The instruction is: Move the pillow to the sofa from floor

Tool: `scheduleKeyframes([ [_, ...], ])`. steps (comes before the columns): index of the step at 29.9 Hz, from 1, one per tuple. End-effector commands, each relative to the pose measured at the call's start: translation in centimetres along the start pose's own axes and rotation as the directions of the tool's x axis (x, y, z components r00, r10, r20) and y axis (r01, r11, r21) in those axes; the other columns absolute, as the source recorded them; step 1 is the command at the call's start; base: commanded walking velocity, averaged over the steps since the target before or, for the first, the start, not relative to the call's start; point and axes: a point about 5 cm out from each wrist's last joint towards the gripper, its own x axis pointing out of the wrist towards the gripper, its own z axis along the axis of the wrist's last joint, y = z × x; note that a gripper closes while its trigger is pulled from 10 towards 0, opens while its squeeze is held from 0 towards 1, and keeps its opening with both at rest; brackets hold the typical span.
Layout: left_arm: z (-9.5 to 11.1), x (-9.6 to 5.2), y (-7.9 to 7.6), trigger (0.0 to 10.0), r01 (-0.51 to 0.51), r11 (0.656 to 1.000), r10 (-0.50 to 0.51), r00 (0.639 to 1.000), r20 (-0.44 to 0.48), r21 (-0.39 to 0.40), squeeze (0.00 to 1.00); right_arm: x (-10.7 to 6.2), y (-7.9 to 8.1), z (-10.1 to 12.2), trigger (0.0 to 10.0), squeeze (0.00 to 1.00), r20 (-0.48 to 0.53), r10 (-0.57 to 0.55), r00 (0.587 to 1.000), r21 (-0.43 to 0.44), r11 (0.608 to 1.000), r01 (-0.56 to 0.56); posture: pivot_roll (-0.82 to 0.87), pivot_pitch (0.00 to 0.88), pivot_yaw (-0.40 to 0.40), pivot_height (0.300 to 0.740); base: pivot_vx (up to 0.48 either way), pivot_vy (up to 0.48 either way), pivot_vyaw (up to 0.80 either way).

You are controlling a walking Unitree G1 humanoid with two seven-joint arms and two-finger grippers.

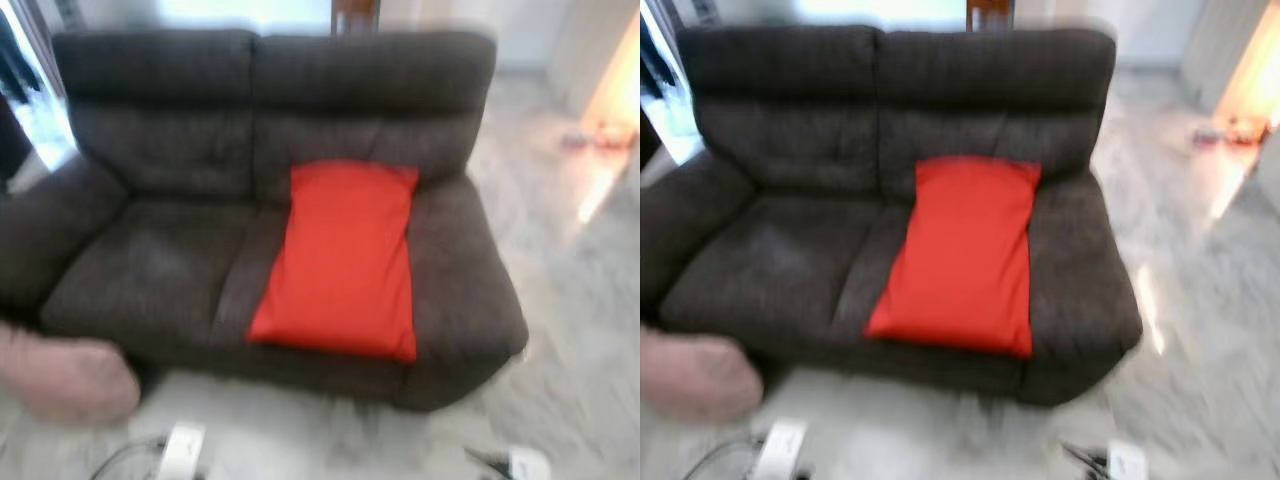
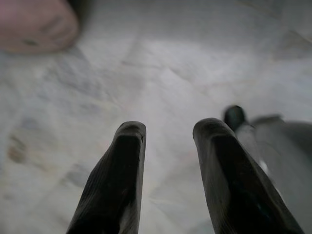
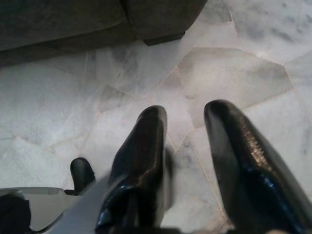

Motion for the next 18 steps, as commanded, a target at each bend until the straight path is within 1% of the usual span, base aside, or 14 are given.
scheduleKeyframes([
  [1, 0.53, 0.11, -0.72, 10.0, 0.020, 1.000, -0.020, 1.000, 0.011, 0.011, 0.00, -0.19, -0.76, -0.28, 10.0, 0.00, -0.011, -0.022, 1.000, -0.001, 1.000, 0.022, 0.04, 0.000, 0.036, 0.740, 0.000, 0.480, 0.00],
  [9, 0.63, 0.13, -0.69, 10.0, 0.026, 1.000, -0.026, 1.000, 0.012, 0.011, 0.00, -0.16, -0.74, -0.18, 10.0, 0.00, -0.006, -0.025, 1.000, 0.011, 1.000, 0.025, 0.03, 0.000, 0.039, 0.740, 0.000, 0.480, 0.00],
  [18, 0.76, 0.16, -0.63, 10.0, 0.025, 1.000, -0.026, 1.000, 0.014, 0.015, 0.00, -0.13, -0.71, -0.09, 10.0, 0.00, -0.006, -0.028, 1.000, 0.005, 1.000, 0.028, 0.04, 0.000, 0.039, 0.740, 0.000, 0.480, 0.00],
])
